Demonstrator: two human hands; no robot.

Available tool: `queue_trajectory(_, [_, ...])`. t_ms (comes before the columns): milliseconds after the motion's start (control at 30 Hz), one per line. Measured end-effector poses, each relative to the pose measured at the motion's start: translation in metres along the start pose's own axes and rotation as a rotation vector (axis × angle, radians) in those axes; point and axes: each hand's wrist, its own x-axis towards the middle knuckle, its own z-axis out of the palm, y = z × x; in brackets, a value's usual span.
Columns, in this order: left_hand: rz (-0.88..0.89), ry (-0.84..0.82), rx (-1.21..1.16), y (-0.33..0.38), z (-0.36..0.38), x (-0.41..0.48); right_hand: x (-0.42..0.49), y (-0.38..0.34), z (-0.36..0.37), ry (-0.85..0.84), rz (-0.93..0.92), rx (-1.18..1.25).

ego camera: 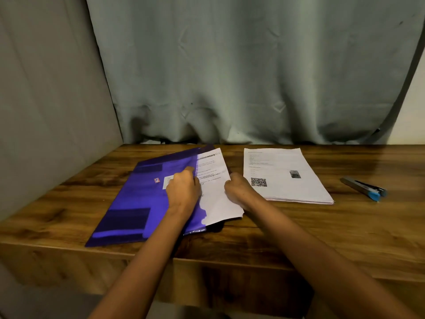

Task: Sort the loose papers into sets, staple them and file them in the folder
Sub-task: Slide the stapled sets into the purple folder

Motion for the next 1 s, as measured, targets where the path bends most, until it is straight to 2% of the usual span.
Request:
queue_trajectory(200, [0.018,-0.032,0.043,0.006,0.002,0.002,0.012,-0.008,0.027,-0.017,0.079,0.184])
queue_trajectory(367, [0.036,-0.047,0.053,0.007,0.002,0.005,0.018,-0.011,0.036,-0.085,0.174,0.514])
queue_trajectory(433, [0.047,-0.052,0.05,0.006,0.002,0.006,0.018,-0.012,0.035,-0.114,0.194,0.519])
queue_trajectory(600, [0.074,-0.057,0.051,0.008,-0.001,0.005,0.023,-0.009,0.028,-0.137,0.182,0.337])
queue_trajectory(833, [0.071,-0.057,0.07,0.012,0.001,0.004,0.03,-0.004,0.035,-0.031,0.189,0.388])
queue_trajectory(1000, [0.058,-0.056,0.037,0.011,0.001,0.002,0.036,-0.002,0.044,-0.041,0.195,0.521])
